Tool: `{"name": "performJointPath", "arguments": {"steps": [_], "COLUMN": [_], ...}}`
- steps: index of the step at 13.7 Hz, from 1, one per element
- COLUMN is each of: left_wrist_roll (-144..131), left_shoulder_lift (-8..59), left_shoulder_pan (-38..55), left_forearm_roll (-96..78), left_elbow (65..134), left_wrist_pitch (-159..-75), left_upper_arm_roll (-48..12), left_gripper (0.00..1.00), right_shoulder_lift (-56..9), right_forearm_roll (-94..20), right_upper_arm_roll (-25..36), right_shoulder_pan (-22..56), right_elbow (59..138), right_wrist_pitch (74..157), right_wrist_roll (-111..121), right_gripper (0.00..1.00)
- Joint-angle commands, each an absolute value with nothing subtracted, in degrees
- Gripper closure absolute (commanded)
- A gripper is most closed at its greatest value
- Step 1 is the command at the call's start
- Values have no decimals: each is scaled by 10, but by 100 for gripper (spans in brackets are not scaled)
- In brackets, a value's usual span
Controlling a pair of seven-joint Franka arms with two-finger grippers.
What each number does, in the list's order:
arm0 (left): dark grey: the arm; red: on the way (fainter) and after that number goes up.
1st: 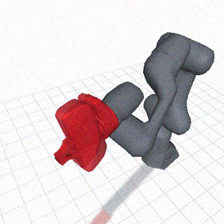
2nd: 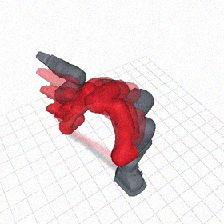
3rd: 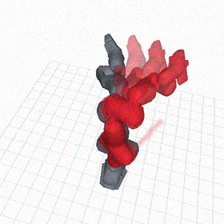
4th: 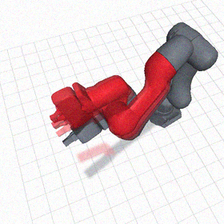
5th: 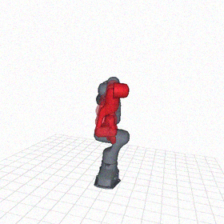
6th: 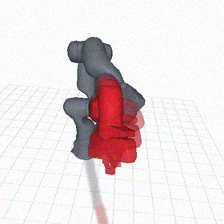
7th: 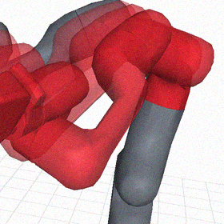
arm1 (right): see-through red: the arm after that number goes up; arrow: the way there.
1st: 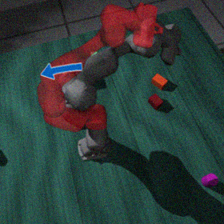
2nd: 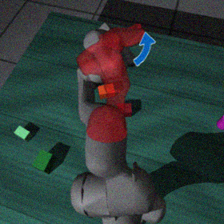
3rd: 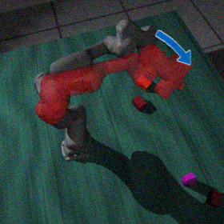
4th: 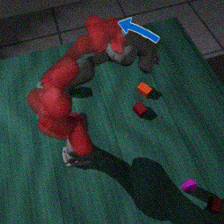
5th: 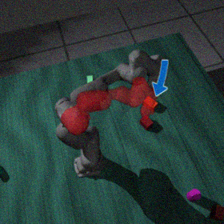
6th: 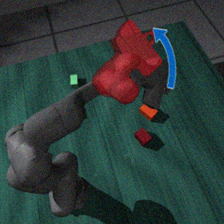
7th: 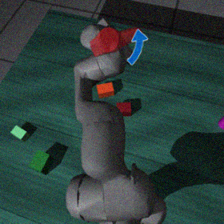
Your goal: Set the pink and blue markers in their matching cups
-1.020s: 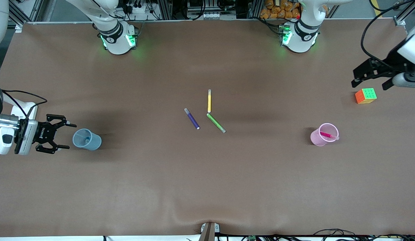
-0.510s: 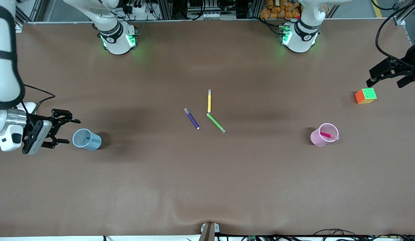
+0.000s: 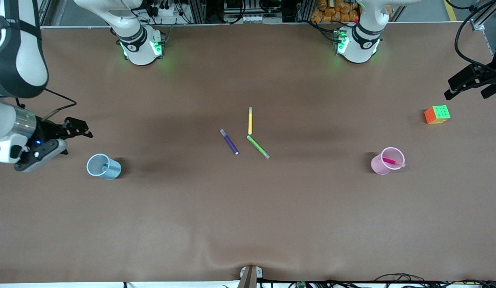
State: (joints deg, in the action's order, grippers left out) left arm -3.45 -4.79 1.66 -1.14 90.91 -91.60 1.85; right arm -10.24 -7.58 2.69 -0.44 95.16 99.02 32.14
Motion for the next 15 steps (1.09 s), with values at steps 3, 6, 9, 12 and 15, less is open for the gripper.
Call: {"name": "performJointPath", "arguments": {"steps": [3, 6, 9, 12, 15], "left_wrist_roll": [-36, -37, -37, -36, -36], "left_shoulder_lift": [-53, -54, -53, -52, -52], "left_shoulder_pan": [25, 26, 30, 30, 30], "left_forearm_roll": [0, 0, 0, 0, 0], "left_elbow": [902, 901, 902, 902, 902], "left_wrist_pitch": [-903, -901, -901, -901, -901], "left_upper_arm_roll": [33, 27, 28, 28, 28], "left_gripper": [0, 0, 0, 0, 0], "right_shoulder_lift": [-46, -21, -1, 5, 4], "right_forearm_roll": [-18, -14, -14, -13, 4], "right_upper_arm_roll": [26, 26, 25, 26, 25], "right_shoulder_pan": [-10, -10, -10, -10, -9], "right_elbow": [967, 967, 962, 952, 942], "right_wrist_pitch": [986, 967, 947, 935, 925], "right_wrist_roll": [156, 80, 6, -42, -60], "right_gripper": [0, 0, 0, 0, 0]}}
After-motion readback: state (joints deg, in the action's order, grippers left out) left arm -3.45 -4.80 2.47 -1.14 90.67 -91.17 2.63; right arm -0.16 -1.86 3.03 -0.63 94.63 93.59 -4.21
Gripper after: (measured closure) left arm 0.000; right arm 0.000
